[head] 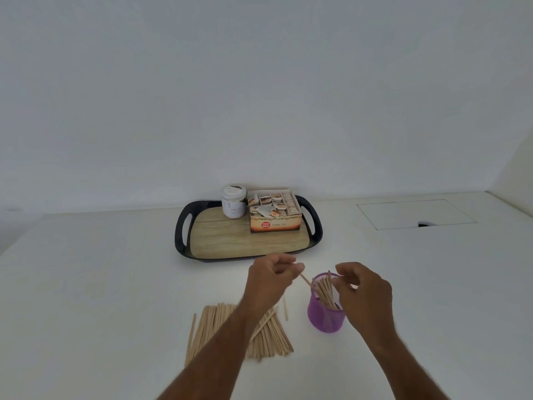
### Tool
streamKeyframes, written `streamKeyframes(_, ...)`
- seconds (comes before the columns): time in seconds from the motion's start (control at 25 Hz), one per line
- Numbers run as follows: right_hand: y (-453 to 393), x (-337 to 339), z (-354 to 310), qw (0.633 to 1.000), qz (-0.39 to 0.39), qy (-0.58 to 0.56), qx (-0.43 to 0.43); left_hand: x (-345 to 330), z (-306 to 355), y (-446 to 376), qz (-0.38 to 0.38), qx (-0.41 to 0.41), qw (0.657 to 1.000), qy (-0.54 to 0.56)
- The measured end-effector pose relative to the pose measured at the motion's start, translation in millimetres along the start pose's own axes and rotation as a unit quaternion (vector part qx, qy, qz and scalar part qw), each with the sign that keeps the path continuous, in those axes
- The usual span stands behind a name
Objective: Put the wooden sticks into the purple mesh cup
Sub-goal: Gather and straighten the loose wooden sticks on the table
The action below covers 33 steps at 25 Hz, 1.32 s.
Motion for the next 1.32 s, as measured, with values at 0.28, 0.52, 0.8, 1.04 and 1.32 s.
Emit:
streamKeyframes(0.28,40.9,-80.0,-31.3,0.984,-0.17,0.023,0.046,62.0,-49.4,0.1,0.047,0.065,0.959,-0.27)
streamKeyframes(0.52,61.3,-145.5,4.6,0.935,-0.302,0.177,-0.048,60.6,-91.3,12.8,-0.026,0.132,0.897,-0.422)
streamKeyframes(0.8,54.1,-166.1,17.7,0.924,-0.313,0.205,-0.074,56.0,-105.9,13.6,-0.038,0.153,0.881,-0.445)
streamKeyframes(1.04,45.2,-166.5,21.1,0.931,-0.31,0.148,-0.123,65.6,-106.5,12.6,-0.016,0.193,0.897,-0.397)
streamKeyframes(1.32,43.3,-161.1,21.9,0.94,-0.304,0.094,-0.127,78.9,-105.0,11.2,0.028,0.202,0.92,-0.335)
Point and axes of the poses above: each hand's wrist, its own y-axis away from the middle knuckle, its own x-axis out of the back of the hand, z = x × y, the point moved 8 cm from there along -y, towards the middle knuckle, and after that the axes turned 7 degrees about -y, right-handed, at the moved point
